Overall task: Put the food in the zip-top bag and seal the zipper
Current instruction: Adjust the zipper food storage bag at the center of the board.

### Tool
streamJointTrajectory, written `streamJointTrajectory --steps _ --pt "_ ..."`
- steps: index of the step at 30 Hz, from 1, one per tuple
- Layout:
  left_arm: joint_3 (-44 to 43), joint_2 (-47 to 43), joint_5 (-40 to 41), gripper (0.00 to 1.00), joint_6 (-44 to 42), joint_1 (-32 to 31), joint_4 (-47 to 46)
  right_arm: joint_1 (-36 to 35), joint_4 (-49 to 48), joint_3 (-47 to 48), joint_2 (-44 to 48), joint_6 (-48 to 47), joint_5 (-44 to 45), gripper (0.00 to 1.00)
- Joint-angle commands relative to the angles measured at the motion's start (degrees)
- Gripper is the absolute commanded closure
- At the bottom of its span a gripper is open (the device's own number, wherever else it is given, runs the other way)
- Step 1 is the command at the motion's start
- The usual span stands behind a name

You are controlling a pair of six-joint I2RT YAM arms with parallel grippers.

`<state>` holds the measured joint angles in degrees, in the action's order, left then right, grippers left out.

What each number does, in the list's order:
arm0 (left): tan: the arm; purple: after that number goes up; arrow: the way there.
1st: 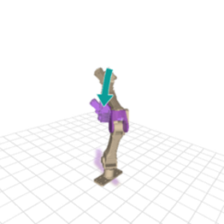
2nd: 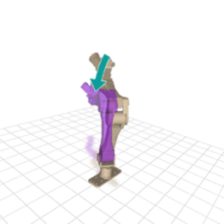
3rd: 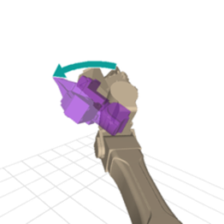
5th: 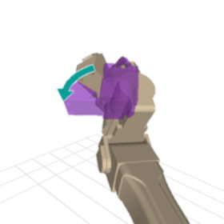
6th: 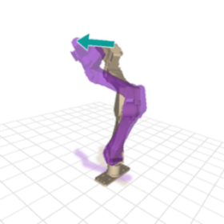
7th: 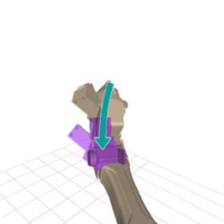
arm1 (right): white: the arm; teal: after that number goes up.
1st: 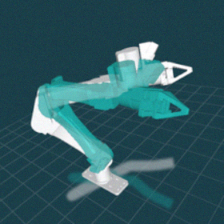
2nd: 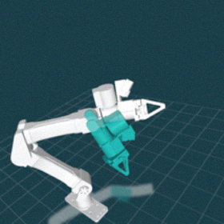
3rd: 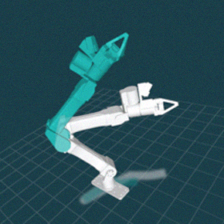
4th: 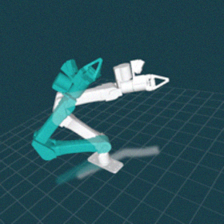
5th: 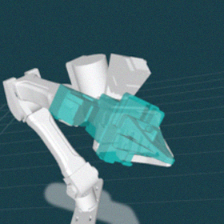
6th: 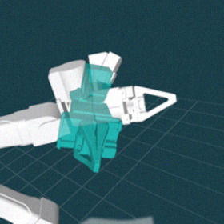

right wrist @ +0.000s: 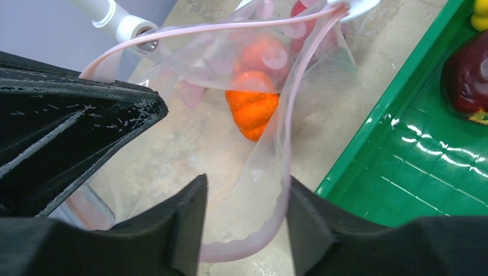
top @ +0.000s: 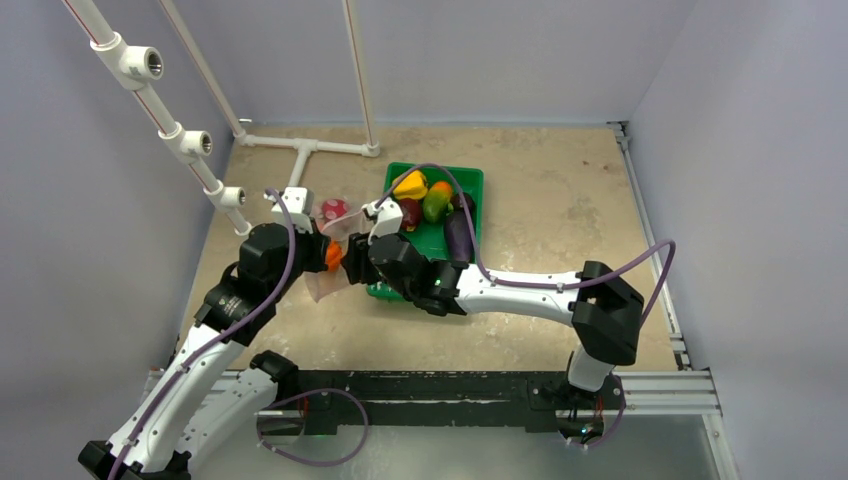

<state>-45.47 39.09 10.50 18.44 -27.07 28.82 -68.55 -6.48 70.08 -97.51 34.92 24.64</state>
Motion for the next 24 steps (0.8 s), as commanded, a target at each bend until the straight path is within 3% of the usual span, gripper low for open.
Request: streamJointTrajectory --steps 1,8,17,24 --pt "-0.1 -0.8 -0.4 1.00 0.3 -0.3 -1.0 0.7 -0.2 -0.2 1.0 2.3 1.0 0.56" --pt "-0.1 -1.6 0.4 1.00 0.6 -0.3 -1.0 1.1 0.4 -0.1 1.7 2.6 0.2 1.00" --pt "-2.5 -4.3 2.8 1.00 2.3 -0.3 2.6 1.6 1.1 0.5 7.0 -0.1 1.9 1.00" --pt "-11.7 -2.9 3.8 1.00 2.6 -0.3 11.5 3.6 1.3 2.8 10.2 -3.9 1.9 1.00"
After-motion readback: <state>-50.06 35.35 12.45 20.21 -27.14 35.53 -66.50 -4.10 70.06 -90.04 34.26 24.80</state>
